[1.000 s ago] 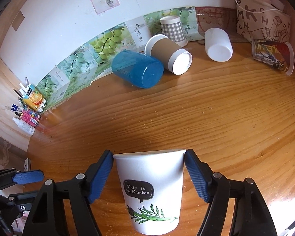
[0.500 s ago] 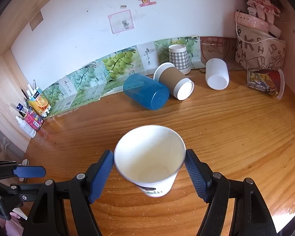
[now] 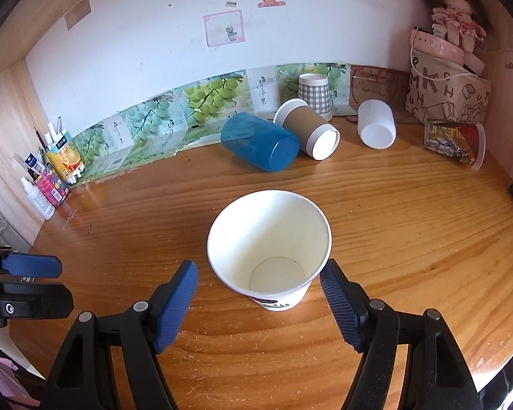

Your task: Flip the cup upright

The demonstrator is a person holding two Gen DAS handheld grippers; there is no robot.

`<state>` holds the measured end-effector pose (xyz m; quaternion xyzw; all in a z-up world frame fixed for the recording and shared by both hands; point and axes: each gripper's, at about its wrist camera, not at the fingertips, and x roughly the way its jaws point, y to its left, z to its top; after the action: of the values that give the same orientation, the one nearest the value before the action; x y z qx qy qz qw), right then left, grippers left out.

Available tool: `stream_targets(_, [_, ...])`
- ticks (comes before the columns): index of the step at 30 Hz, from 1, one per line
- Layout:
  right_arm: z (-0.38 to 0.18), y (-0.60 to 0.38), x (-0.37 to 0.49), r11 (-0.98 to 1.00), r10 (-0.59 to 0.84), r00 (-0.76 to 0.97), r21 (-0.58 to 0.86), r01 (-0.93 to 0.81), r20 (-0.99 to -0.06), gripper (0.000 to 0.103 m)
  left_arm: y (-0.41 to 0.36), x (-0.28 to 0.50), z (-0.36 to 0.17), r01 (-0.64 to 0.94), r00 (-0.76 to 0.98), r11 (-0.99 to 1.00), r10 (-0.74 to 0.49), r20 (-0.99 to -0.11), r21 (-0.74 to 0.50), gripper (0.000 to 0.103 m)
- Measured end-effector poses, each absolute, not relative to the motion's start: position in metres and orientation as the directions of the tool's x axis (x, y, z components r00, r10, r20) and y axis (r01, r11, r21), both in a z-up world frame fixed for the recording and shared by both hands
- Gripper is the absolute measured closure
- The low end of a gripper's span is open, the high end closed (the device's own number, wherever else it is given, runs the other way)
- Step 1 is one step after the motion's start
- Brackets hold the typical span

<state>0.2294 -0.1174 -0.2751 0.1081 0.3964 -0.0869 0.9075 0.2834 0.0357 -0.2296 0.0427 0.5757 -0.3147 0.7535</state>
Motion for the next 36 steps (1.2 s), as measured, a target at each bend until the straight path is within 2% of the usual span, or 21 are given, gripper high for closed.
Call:
stream_targets(4, [-0.277, -0.123, 0.228, 0.941, -0.051, 0.663, 0.187, 0.282, -0.747, 0.022, 0.044, 0.283, -0.227, 0.508, 0.162, 0.811, -0.420, -0.893, -0.289, 0.027])
stream_targets(11, [-0.284, -0.132, 0.215, 0.906, -0.057, 0.637, 0.228, 0.357, -0.768, 0.020, 0.059, 0.282, -0.238, 0.462, 0.157, 0.833, -0.413, -0.897, -0.303, 0.027])
stream_targets(20, [-0.284, -0.135, 0.185, 0.904, -0.072, 0.586, 0.196, 0.381, -0.807, 0.020, 0.067, 0.264, -0.239, 0.407, 0.286, 0.891, -0.333, -0.898, -0.201, 0.027])
stream_targets(24, [-0.267, -0.138, 0.172, 0.916, -0.066, 0.617, 0.197, 0.349, -0.784, 0.020, 0.070, 0.250, -0.225, 0.357, 0.408, 0.929, -0.244, -0.880, -0.093, 0.027])
stream_targets(27, [-0.249, -0.142, 0.165, 0.925, -0.035, 0.630, 0.213, 0.313, -0.776, 0.020, 0.069, 0.237, -0.210, 0.309, 0.465, 0.949, -0.203, -0.862, -0.057, 0.027])
stream_targets(30, [-0.229, -0.146, 0.153, 0.938, -0.004, 0.651, 0.223, 0.265, -0.759, 0.020, 0.065, 0.223, -0.195, 0.254, 0.505, 0.966, -0.181, -0.844, -0.055, 0.018])
stream_targets(36, [-0.184, -0.153, 0.113, 0.968, 0.017, 0.697, 0.185, 0.167, -0.717, 0.020, 0.051, 0.183, -0.168, 0.157, 0.566, 0.985, -0.154, -0.810, -0.078, 0.015])
